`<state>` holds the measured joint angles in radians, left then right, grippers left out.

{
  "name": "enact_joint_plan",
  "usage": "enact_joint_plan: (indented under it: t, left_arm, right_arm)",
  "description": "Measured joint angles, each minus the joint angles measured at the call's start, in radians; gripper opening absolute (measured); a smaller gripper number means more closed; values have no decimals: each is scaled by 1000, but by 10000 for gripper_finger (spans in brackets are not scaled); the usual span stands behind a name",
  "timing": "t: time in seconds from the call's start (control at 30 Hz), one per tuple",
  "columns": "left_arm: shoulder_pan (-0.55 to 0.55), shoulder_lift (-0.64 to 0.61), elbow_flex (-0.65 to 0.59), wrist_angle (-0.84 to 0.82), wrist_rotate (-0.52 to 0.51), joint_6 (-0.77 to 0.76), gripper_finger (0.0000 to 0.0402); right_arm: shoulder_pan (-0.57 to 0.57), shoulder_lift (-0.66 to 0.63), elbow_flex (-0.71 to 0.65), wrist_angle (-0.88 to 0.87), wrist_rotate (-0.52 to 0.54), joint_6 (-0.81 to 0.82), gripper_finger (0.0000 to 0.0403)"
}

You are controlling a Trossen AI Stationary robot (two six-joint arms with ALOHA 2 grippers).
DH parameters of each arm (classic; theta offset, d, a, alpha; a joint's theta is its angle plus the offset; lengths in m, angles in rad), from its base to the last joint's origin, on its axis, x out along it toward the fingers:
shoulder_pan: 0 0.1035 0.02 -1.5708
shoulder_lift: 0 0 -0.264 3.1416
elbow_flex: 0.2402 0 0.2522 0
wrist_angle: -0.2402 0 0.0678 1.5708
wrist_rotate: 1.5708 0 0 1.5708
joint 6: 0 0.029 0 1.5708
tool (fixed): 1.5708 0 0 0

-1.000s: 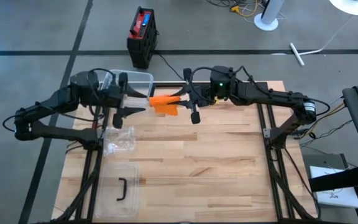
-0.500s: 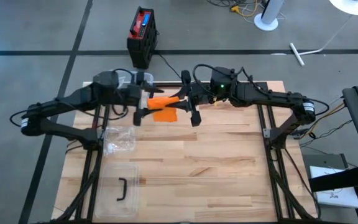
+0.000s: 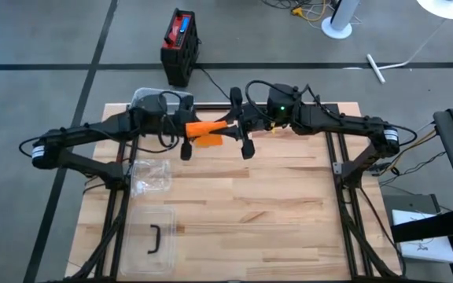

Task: Roll bandage
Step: Roll the orange bandage

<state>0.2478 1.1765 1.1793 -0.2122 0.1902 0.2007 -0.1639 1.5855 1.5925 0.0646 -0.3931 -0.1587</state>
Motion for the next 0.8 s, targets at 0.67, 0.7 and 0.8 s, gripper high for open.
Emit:
enact_joint_plan:
  t: [0.67, 0.7, 0.8]
  left_arm:
    - [-35, -108, -289, 278, 1, -98, 0]
    - [-35, -111, -289, 288, 1, -98, 0]
    - [-35, -122, -281, 306, 2, -98, 0]
  right_arm:
    - [-9, -13, 24, -20, 296, -393, 43]
    - [-9, -13, 24, -27, 297, -404, 43]
    - [-6, -13, 24, -48, 299, -462, 43]
